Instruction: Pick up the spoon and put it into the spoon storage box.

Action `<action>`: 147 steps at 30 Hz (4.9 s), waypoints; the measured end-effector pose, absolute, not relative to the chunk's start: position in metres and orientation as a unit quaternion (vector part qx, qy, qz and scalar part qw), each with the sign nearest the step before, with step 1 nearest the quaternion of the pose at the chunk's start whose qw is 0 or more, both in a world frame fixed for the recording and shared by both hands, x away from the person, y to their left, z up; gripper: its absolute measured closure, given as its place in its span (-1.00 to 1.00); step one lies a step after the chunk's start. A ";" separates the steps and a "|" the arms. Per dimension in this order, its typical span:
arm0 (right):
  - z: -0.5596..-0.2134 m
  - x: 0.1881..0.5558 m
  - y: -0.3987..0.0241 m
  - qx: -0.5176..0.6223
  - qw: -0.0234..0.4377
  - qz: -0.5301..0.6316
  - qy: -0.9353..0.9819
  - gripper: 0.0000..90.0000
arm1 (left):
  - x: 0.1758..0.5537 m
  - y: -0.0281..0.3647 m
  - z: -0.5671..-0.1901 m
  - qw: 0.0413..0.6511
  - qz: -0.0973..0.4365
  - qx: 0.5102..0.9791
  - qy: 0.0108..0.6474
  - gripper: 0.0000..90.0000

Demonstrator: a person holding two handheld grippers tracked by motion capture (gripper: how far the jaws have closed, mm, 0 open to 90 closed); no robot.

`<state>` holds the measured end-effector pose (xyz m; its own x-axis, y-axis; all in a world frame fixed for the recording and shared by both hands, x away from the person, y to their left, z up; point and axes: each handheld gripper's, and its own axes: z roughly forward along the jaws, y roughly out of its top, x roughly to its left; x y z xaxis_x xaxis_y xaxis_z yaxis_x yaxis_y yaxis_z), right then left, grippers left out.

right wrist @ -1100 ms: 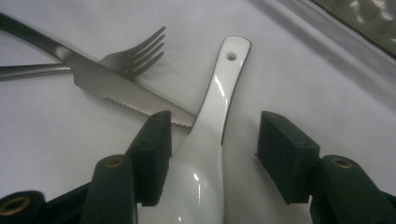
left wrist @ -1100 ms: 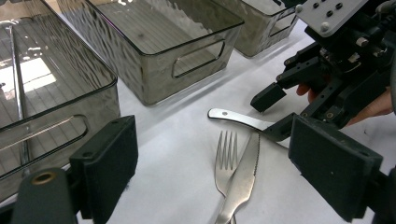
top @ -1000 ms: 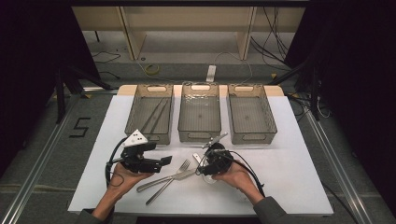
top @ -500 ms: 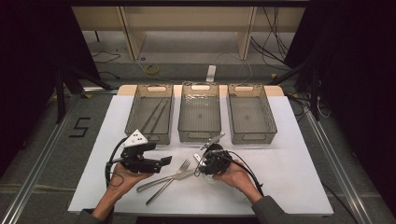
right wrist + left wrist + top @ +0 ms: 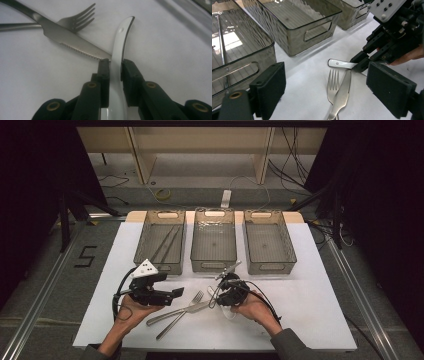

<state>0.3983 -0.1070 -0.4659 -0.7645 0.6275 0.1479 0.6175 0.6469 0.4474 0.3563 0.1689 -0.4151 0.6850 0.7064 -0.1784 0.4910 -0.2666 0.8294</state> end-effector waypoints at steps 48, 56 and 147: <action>-0.392 0.438 -0.145 0.364 0.063 0.333 0.868 0.90 | 0.358 0.171 -0.416 0.472 0.109 0.785 0.386 -0.65; -0.382 0.454 -0.140 0.372 0.076 0.340 0.860 0.90 | 0.358 0.171 -0.416 0.472 0.104 0.785 0.387 -0.65; -0.379 0.517 -0.109 0.409 0.114 0.344 0.837 0.15 | 0.356 0.173 -0.413 0.490 0.110 0.778 0.378 -0.65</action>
